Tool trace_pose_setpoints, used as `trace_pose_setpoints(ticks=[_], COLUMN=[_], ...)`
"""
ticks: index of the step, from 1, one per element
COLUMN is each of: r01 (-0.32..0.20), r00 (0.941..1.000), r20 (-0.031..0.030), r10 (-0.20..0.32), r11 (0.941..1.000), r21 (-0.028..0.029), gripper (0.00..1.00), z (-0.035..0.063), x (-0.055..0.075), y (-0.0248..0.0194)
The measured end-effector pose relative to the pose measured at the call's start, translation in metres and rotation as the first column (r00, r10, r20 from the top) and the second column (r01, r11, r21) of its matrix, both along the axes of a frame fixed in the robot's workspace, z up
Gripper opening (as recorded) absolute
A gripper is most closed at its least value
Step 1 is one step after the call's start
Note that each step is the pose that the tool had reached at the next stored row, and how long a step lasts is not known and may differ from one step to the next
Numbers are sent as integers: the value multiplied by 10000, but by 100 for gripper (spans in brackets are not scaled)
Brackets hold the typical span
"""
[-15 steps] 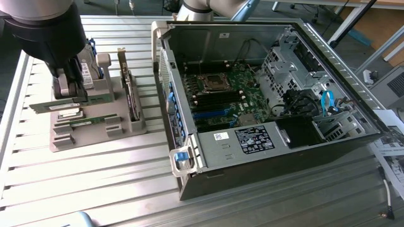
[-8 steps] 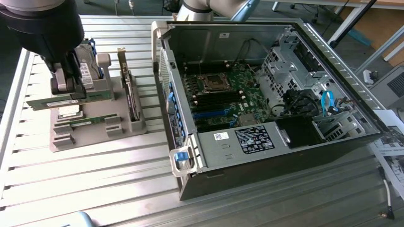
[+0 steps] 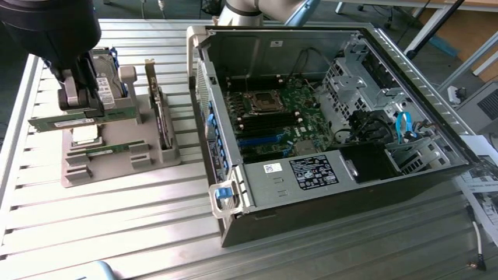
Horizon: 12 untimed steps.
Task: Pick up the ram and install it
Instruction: 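Pick up the ram and move it above insertion slot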
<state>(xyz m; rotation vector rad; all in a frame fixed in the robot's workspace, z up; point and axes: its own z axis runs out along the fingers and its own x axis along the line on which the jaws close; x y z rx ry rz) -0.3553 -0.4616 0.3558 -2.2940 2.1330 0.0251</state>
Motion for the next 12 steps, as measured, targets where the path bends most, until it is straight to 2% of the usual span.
trace_pose_setpoints(ticks=[12], r01=[0], r00=[10000], r20=[0], r10=[0], r11=[10000], r21=[0], gripper=[12], z=[178], x=[0], y=[0])
